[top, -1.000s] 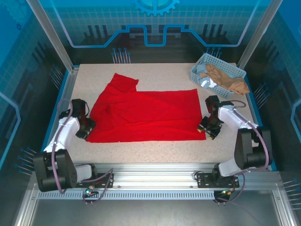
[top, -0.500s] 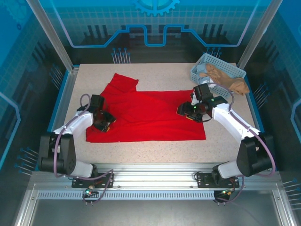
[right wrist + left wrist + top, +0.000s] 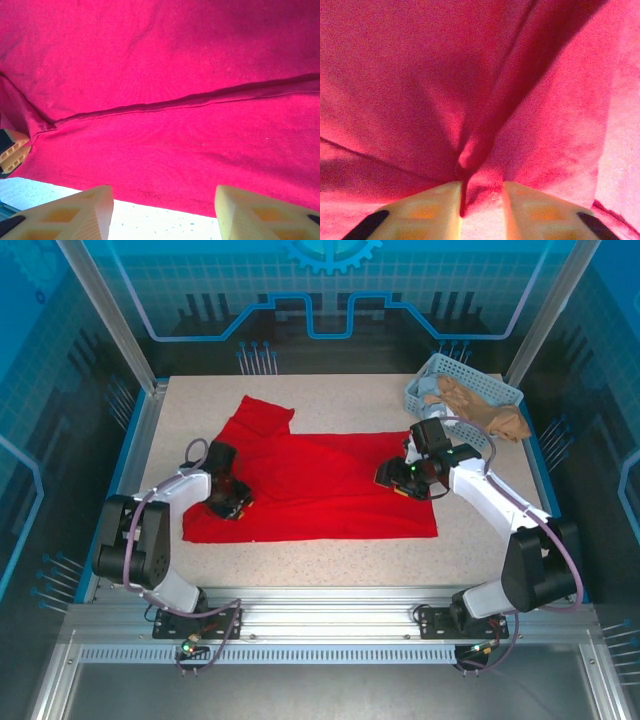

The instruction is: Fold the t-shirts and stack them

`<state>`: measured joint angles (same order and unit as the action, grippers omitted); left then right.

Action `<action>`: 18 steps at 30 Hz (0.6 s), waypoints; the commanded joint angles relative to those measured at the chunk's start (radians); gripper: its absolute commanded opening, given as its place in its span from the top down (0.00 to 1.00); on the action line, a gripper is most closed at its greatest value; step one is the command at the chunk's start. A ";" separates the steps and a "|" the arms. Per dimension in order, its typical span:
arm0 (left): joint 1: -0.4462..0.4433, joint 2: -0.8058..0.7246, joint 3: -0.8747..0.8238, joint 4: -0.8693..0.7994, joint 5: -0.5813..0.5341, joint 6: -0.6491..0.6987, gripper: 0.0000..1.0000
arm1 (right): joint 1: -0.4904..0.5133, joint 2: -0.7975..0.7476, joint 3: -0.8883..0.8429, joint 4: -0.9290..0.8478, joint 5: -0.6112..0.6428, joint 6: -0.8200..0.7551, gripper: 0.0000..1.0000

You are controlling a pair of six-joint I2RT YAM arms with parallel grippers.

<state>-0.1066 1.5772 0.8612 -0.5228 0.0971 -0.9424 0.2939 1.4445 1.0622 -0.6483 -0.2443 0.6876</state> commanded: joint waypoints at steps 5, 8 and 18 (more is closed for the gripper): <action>-0.011 0.030 0.059 -0.002 -0.022 0.000 1.00 | 0.003 0.010 0.007 0.004 -0.014 0.000 0.45; -0.016 0.043 0.082 0.001 -0.020 0.005 1.00 | 0.001 0.012 0.010 0.003 -0.013 0.000 0.46; -0.067 0.216 0.361 -0.072 -0.038 0.123 1.00 | -0.004 0.037 0.049 -0.007 -0.021 0.006 0.48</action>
<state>-0.1539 1.7412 1.1454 -0.5465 0.0719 -0.8818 0.2935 1.4712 1.0748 -0.6495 -0.2447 0.6884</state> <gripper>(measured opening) 0.052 0.519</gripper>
